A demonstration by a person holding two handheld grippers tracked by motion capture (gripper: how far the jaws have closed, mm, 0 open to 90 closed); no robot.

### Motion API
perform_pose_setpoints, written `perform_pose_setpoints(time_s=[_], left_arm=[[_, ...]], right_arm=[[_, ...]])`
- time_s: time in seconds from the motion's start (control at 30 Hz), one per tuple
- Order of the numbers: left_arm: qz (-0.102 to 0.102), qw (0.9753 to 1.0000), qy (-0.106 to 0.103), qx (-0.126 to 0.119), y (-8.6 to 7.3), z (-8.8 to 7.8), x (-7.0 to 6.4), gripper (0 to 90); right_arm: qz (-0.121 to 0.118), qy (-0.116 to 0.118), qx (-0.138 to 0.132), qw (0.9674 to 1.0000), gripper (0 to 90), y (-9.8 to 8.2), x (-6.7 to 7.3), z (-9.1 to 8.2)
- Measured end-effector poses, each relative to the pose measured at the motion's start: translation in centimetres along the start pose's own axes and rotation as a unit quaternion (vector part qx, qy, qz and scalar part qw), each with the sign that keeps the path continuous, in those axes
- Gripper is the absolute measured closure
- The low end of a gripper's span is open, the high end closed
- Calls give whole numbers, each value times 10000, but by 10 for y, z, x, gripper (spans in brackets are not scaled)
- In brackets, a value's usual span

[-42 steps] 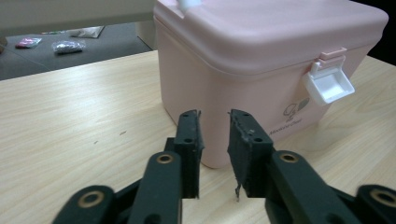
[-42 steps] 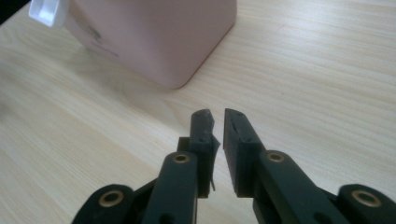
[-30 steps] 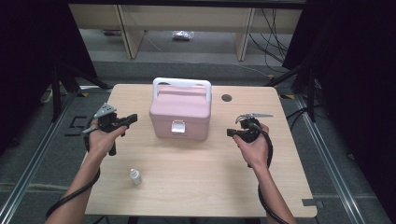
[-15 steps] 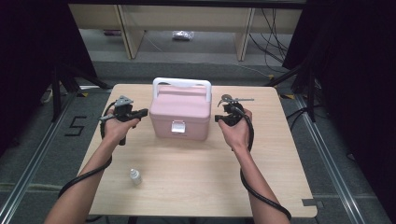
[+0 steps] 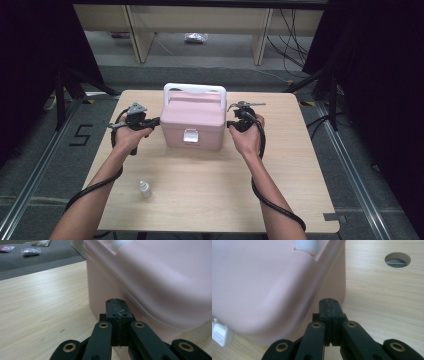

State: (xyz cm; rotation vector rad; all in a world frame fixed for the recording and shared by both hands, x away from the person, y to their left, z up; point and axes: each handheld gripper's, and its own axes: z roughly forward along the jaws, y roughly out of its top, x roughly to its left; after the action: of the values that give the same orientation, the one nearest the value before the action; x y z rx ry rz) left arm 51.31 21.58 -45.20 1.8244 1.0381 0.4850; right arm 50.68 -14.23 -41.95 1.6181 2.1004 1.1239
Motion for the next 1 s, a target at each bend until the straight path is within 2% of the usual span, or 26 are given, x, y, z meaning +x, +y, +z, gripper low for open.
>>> perform_pose_setpoints(time_s=[0.03, 0.07, 0.13, 0.17, 0.2, 0.27, 0.3, 0.33, 0.4, 0.57, 0.6, 0.63, 0.67, 0.7, 0.73, 0.8, 0.87, 0.93, 0.97, 1.0], left_arm=[[26, 10000, 28, -9, 0, 0, -1, 898], [23, 10000, 13, -13, 0, 0, 0, 898], [11, 10000, 0, 14, 0, 0, 0, 898], [24, 10000, -12, 24, 0, 0, 0, 898], [35, 10000, -19, 22, 0, 0, 0, 898], [93, 9999, -12, 47, 0, -1, -1, 898], [149, 9999, -15, 40, 0, -1, -1, 898], [173, 9998, -18, 49, 1, -1, -2, 898], [232, 9997, -22, 83, 1, -2, -3, 898], [351, 9993, -39, 131, -2, -8, -6, 899], [393, 9991, -49, 170, -3, -11, -6, 899], [341, 9993, -59, 119, -5, -13, -8, 899], [376, 9992, -57, 130, -6, -16, -9, 899], [408, 9990, -65, 145, -8, -19, -9, 899], [424, 9990, -74, 136, -10, -23, -11, 899], [434, 9989, -77, 149, -14, -29, -13, 899], [437, 9989, -117, 148, -18, -36, -16, 899], [416, 9989, -170, 138, -23, -43, -18, 899], [384, 9990, -195, 118, -25, -46, -19, 899], [379, 9990, -194, 108, -27, -49, -20, 899]], right_arm=[[78, 36, 55, 9999, 900, 0, 2, 0], [-58, -4, -15, 10000, 900, 0, 2, 1], [-98, -1, -33, 9999, 900, 1, 2, 3], [-2, -40, -62, 10000, 900, -1, 5, 4], [-58, -90, -13, 9999, 900, 0, 4, 4], [1, 38, 30, 10000, 900, -1, 4, 4], [36, -22, 39, 10000, 900, -1, 5, 5], [33, 32, 17, 10000, 900, -1, 4, 5], [-56, -61, 7, 10000, 900, -1, 4, 5], [-89, 74, 44, 9999, 900, -3, 4, 5], [-153, 93, 53, 9998, 900, -3, 3, 5], [-147, 93, 27, 9998, 900, -4, 4, 5], [-128, 131, 78, 9998, 900, -6, 6, 3], [-197, 154, -1, 9997, 900, -7, 6, 3], [-156, 120, 69, 9998, 900, -9, 8, 1], [-264, 208, 34, 9994, 900, -13, 10, -2], [-219, 209, 70, 9995, 900, -17, 13, -5], [-286, 368, 79, 9989, 900, -22, 13, -8], [-187, 362, 100, 9991, 900, -24, 16, -10], [-241, 386, 127, 9989, 900, -26, 15, -12]])
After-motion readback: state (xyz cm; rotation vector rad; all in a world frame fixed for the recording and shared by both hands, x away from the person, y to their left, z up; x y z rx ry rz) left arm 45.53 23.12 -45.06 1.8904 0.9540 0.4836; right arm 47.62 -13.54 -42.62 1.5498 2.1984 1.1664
